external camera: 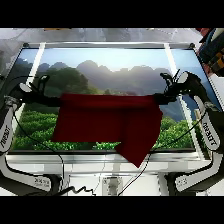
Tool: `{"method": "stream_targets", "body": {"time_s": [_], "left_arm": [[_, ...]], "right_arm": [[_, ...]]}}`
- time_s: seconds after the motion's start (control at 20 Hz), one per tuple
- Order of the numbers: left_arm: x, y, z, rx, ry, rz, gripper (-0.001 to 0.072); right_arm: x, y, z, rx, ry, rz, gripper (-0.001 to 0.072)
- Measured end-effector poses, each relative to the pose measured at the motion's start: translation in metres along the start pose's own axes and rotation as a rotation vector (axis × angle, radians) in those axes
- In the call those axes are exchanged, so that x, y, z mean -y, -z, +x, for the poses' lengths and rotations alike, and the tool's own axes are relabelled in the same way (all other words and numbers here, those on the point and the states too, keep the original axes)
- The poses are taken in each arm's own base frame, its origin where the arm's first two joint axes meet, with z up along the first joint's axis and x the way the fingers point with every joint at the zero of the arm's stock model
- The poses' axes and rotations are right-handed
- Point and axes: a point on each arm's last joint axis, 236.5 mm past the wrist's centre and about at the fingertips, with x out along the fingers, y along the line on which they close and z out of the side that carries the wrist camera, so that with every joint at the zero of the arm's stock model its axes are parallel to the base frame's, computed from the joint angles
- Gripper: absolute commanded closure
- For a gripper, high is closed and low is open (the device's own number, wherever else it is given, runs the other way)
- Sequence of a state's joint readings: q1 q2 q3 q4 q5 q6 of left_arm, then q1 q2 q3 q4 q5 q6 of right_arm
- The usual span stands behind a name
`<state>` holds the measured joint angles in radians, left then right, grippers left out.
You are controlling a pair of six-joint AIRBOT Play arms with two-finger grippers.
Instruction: Fold the clothes and pants, and hang the long-sleeved shirts on hangers.
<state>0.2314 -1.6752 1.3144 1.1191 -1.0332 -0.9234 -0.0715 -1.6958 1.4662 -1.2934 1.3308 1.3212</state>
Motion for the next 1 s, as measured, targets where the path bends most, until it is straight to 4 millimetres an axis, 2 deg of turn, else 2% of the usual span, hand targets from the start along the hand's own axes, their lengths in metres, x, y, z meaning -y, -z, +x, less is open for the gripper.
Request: {"method": "stream_targets", "body": {"time_s": [0.05, 0.1, 0.25, 0.3, 0.4, 0.45, 0.5, 0.6, 0.65, 0.8, 0.9, 1.0], "left_arm": [[0.000, 0.003, 0.001, -0.012, 0.004, -0.004, 0.0211], [0.001, 0.005, 0.002, -0.018, 0.007, -0.009, -0.0007], [0.006, 0.010, -0.001, -0.042, 0.027, -0.019, -0.0006], [0.008, 0.010, -0.005, -0.045, 0.032, -0.022, -0.0005], [0.014, 0.012, -0.019, -0.059, 0.044, -0.024, 0.0005], [0.016, 0.013, -0.029, -0.062, 0.049, -0.020, 0.0035], [0.019, 0.014, -0.040, -0.060, 0.051, -0.021, 0.0121], [0.021, 0.014, -0.063, -0.045, 0.043, -0.022, 0.0151], [0.021, 0.013, -0.076, -0.027, 0.033, -0.026, 0.0150], [0.020, 0.010, -0.108, 0.022, 0.006, -0.033, 0.0151], [0.016, 0.011, -0.123, 0.044, -0.010, -0.042, 0.0151], [0.007, 0.013, -0.134, 0.064, -0.027, -0.071, 0.0151]], "right_arm": [[0.000, 0.004, 0.002, -0.016, -0.004, 0.002, 0.0126], [0.000, 0.005, 0.003, -0.017, -0.007, 0.005, 0.0119], [0.004, 0.006, -0.001, -0.013, 0.008, 0.013, 0.0128], [0.009, 0.007, -0.006, -0.007, 0.022, 0.019, 0.0191], [0.017, 0.013, -0.019, -0.006, 0.043, 0.034, 0.0234], [0.021, 0.020, -0.026, -0.012, 0.050, 0.045, 0.0234], [0.025, 0.029, -0.034, -0.019, 0.054, 0.058, 0.0241], [0.032, 0.057, -0.045, -0.052, 0.050, 0.084, 0.0410], [0.034, 0.077, -0.048, -0.072, 0.043, 0.100, 0.0440], [0.026, 0.139, -0.040, -0.134, -0.010, 0.161, 0.0447], [0.007, 0.180, -0.023, -0.170, -0.079, 0.208, 0.0444], [-0.020, 0.208, 0.000, -0.177, -0.183, 0.271, 0.0444]]}}
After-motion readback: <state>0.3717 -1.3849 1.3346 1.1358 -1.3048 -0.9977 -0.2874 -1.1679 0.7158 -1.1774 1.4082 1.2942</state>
